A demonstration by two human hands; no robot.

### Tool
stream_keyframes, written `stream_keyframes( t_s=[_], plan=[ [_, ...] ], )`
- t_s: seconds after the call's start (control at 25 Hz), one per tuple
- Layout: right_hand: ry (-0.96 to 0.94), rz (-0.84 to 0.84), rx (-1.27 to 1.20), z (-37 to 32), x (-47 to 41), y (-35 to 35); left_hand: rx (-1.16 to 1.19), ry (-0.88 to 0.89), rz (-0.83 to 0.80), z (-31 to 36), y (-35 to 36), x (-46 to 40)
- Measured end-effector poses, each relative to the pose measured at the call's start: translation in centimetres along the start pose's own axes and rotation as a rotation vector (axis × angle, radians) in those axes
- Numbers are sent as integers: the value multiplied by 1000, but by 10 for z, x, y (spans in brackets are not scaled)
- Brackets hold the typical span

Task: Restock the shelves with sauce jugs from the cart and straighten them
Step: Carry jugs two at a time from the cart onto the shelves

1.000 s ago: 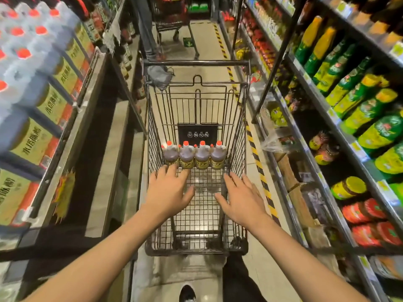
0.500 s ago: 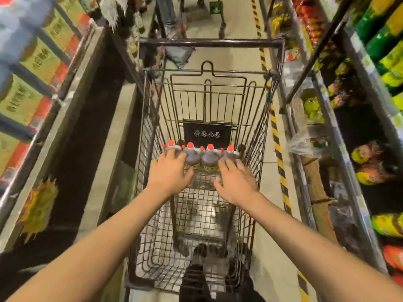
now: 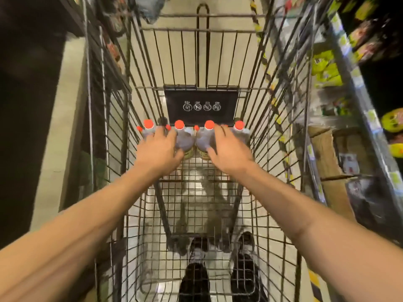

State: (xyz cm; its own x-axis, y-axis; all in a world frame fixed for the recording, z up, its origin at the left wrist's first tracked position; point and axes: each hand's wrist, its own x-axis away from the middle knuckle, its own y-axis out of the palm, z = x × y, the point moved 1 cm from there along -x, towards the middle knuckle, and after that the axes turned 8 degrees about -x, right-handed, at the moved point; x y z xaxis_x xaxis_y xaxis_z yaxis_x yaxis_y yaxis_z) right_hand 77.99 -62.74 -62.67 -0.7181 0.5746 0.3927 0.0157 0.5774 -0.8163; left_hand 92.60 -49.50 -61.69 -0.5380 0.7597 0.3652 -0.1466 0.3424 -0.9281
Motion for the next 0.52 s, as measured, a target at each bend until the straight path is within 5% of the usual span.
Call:
stream_keyframes(
  t_s=[0.52],
  plan=[
    [-33, 86, -147, 4, -47, 26, 248, 147, 35, -4, 15, -54]
  ],
)
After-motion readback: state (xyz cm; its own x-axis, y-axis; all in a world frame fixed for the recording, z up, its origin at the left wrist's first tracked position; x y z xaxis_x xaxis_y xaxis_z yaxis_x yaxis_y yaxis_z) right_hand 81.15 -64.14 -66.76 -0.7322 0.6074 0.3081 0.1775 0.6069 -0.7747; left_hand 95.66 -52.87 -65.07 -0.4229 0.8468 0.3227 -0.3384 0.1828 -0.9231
